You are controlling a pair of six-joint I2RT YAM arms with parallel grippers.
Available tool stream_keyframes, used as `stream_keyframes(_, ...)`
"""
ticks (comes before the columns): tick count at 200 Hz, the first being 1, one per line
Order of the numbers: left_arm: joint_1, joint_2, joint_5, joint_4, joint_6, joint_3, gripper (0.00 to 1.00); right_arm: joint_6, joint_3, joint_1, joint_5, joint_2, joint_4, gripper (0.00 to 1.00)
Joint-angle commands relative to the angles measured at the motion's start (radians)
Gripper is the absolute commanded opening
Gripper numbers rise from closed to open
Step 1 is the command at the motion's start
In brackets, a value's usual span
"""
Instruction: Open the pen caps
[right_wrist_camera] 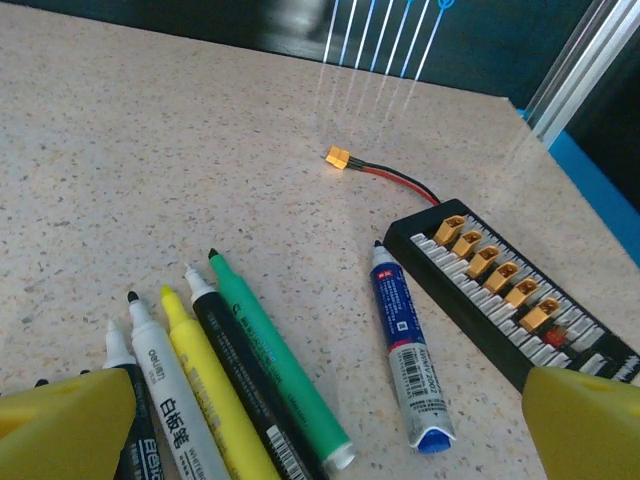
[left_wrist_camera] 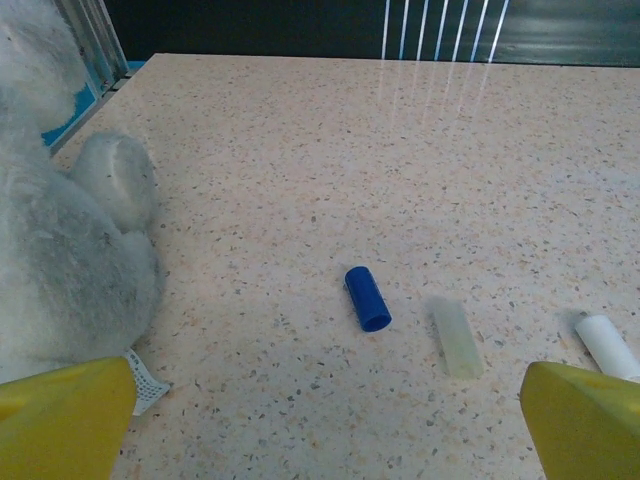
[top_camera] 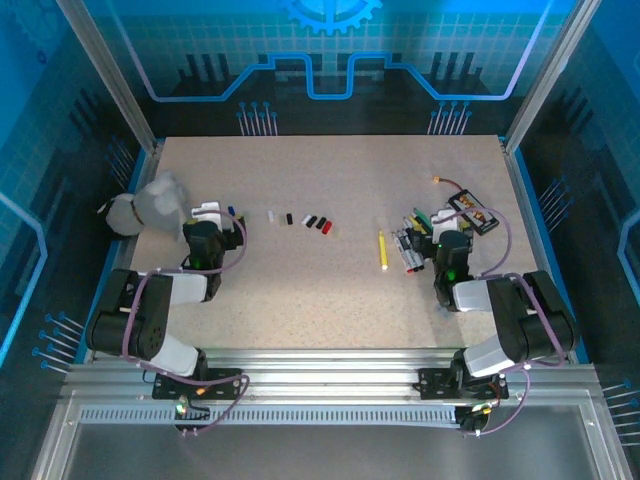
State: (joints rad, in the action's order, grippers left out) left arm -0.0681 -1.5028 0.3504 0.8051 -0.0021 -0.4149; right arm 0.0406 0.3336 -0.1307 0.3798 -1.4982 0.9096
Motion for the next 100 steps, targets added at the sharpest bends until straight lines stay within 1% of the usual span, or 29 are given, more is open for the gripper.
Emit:
stream_keyframes(1, 0.010, -0.004, -0.020, -0.003, -0.023, -0.016, 0.99, -0.049, 0.040, 0.034, -0.142, -0.043, 0.022, 1.00)
stream_keyframes(5, 0.011, -0.003, -0.020, -0.003, -0.024, -0.015, 0.99, -0.059, 0.054, 0.041, -0.162, -0.023, -0.040, 1.00)
stream_keyframes(8, 0.010, -0.003, -0.019, -0.003, -0.024, -0.015, 0.99, -0.062, 0.061, 0.045, -0.173, -0.019, -0.053, 1.00)
stream_keyframes(19, 0.010, -0.004, -0.020, -0.002, -0.024, -0.016, 0.99, -0.052, 0.045, 0.048, -0.176, -0.042, 0.019, 1.00)
stream_keyframes(28, 0.010, -0.004, -0.019, -0.002, -0.024, -0.016, 0.99, -0.060, 0.045, 0.046, -0.166, -0.031, 0.000, 1.00)
stream_keyframes(38, 0.010, -0.004, -0.020, -0.001, -0.024, -0.016, 0.99, -0.062, 0.037, 0.046, -0.144, -0.039, 0.030, 1.00)
stream_keyframes(47, 0.010, -0.004, -0.022, -0.001, -0.024, -0.015, 0.99, -0.077, 0.042, 0.048, -0.123, -0.034, 0.009, 1.00)
stream_keyframes(69, 0.010, -0.004, -0.022, -0.003, -0.024, -0.016, 1.00, -0.076, 0.043, 0.048, -0.129, -0.036, 0.014, 1.00)
stream_keyframes(75, 0.010, -0.004, -0.021, -0.002, -0.024, -0.015, 0.99, -0.061, 0.048, 0.049, -0.176, -0.038, 0.005, 1.00)
stream_keyframes(85, 0.010, -0.004, -0.022, -0.003, -0.024, -0.016, 0.99, -0.018, 0.077, 0.058, -0.320, -0.036, -0.056, 1.00)
stream_keyframes(93, 0.010, -0.004, -0.021, -0.004, -0.024, -0.016, 1.00, -0.024, 0.076, 0.076, -0.363, -0.038, -0.049, 1.00)
stream_keyframes(100, 0.010, -0.004, -0.021, -0.003, -0.024, -0.016, 0.99, -0.026, 0.077, 0.082, -0.367, -0.036, -0.055, 1.00)
